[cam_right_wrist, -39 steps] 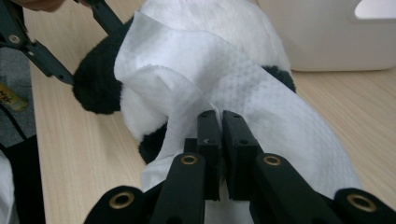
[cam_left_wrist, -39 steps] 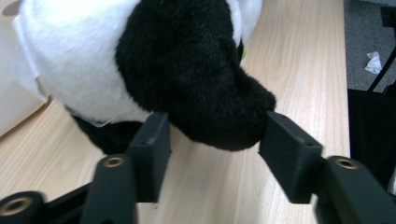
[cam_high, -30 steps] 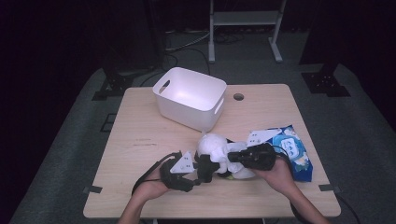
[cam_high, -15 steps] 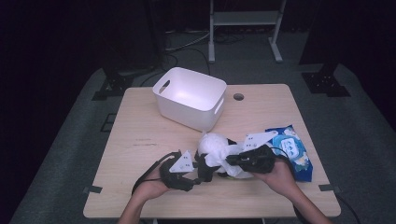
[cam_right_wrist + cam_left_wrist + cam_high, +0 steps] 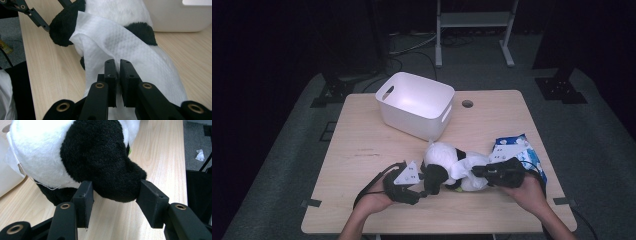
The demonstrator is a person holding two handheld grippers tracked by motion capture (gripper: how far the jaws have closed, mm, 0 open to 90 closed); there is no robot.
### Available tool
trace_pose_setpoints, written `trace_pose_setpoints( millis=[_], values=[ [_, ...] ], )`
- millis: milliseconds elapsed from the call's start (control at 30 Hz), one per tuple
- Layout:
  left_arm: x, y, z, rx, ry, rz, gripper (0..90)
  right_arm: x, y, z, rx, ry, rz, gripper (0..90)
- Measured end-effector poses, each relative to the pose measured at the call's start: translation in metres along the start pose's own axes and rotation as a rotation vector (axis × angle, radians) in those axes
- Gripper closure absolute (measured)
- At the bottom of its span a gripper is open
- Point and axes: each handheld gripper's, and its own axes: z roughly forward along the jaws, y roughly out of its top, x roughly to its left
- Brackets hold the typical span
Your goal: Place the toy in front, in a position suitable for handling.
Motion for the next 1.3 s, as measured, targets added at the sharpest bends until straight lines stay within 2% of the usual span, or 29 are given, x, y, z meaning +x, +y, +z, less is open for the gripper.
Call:
trace_pose_setpoints(
  millis=[233,267,433,700,1000,1167,1300],
  values=[
    [0.000,0.000,0.000,-0.002,0.001,-0.002,47.1,0.003,0.003,0.005,-0.001,0.005,-0.013,73.5],
    [0.000,0.000,0.000,-0.002,0.001,-0.002,47.1,0.004,0.005,0.007,0.003,0.011,-0.020,67.0],
    [0.000,0.001,0.000,-0.006,0.005,-0.007,47.0,0.007,0.009,0.014,0.014,0.004,-0.047,56.5],
    [0.001,0.000,0.000,-0.014,0.010,-0.017,46.8,0.016,0.016,0.029,0.050,-0.064,-0.180,42.5],
    [0.003,0.001,-0.002,-0.022,0.024,-0.021,46.2,0.011,0.020,0.033,0.057,-0.082,-0.213,41.2],
    [0.004,0.000,-0.002,-0.016,0.038,-0.025,44.6,0.006,0.022,0.032,0.057,-0.087,-0.215,39.9],
    [0.005,-0.001,-0.002,-0.011,0.046,-0.028,42.8,0.005,0.025,0.035,0.077,-0.108,-0.241,37.7]
  ],
)
